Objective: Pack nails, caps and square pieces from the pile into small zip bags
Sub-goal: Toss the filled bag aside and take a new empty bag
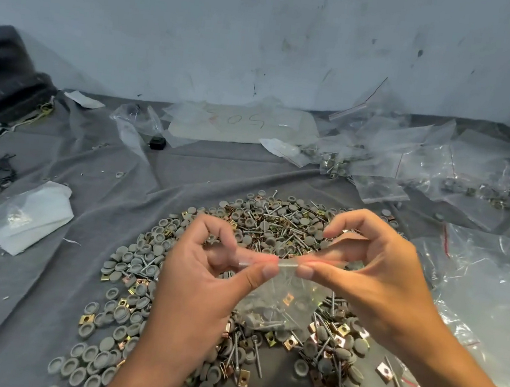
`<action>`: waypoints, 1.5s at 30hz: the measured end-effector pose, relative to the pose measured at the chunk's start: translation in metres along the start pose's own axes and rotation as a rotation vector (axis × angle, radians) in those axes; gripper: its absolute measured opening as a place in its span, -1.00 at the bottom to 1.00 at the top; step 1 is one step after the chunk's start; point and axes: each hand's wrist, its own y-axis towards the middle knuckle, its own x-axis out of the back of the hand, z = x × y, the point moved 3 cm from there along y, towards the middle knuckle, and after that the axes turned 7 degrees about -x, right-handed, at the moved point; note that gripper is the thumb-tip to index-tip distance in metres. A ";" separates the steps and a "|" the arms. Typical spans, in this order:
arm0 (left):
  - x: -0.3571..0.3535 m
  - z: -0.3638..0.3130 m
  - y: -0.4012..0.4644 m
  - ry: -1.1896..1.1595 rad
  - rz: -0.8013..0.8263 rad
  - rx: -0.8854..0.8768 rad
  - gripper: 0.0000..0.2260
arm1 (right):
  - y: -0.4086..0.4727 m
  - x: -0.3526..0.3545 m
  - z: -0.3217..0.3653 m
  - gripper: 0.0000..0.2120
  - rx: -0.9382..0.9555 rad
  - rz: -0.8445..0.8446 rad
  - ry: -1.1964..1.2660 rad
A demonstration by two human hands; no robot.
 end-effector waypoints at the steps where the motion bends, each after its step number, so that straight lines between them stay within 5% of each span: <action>1: 0.000 0.000 0.001 -0.005 0.016 0.016 -0.72 | 0.000 0.002 0.000 -0.63 -0.008 0.013 0.018; 12: -0.001 -0.001 0.000 -0.093 0.101 0.113 -0.70 | -0.003 0.008 0.001 -0.70 0.001 0.009 -0.123; 16: -0.006 0.001 0.000 -0.048 0.113 0.088 -0.60 | -0.005 0.006 0.000 -0.83 0.022 0.026 -0.344; 22: 0.001 0.005 0.002 -0.015 -0.061 0.093 -0.48 | 0.038 0.000 0.021 -0.74 -0.017 0.071 -0.464; 24: 0.002 0.008 0.001 0.033 -0.082 0.095 -0.50 | 0.074 0.015 0.029 -0.78 -0.017 -0.042 -0.445; 29: -0.003 0.009 0.001 0.074 -0.135 0.111 -0.49 | 0.129 0.121 0.053 -0.82 -0.072 -0.650 -0.207; 32: -0.006 0.007 0.001 0.068 -0.127 0.111 -0.51 | 0.094 0.174 0.039 -0.66 -0.283 -0.638 -0.485; 38: -0.007 0.002 0.002 0.091 -0.129 0.108 -0.52 | -0.070 0.198 -0.042 -0.14 -0.732 -0.288 -1.400; 40: -0.007 0.001 0.001 0.104 -0.120 0.120 -0.53 | -0.096 0.189 -0.063 -0.34 -0.726 -0.286 -1.423; 43: -0.006 -0.001 -0.001 0.122 -0.116 0.135 -0.54 | -0.108 0.178 -0.067 -0.85 -0.477 -0.537 -1.268; 45: -0.004 -0.001 -0.001 0.131 -0.109 0.132 -0.52 | -0.106 0.177 -0.056 -0.81 -0.415 -0.640 -1.154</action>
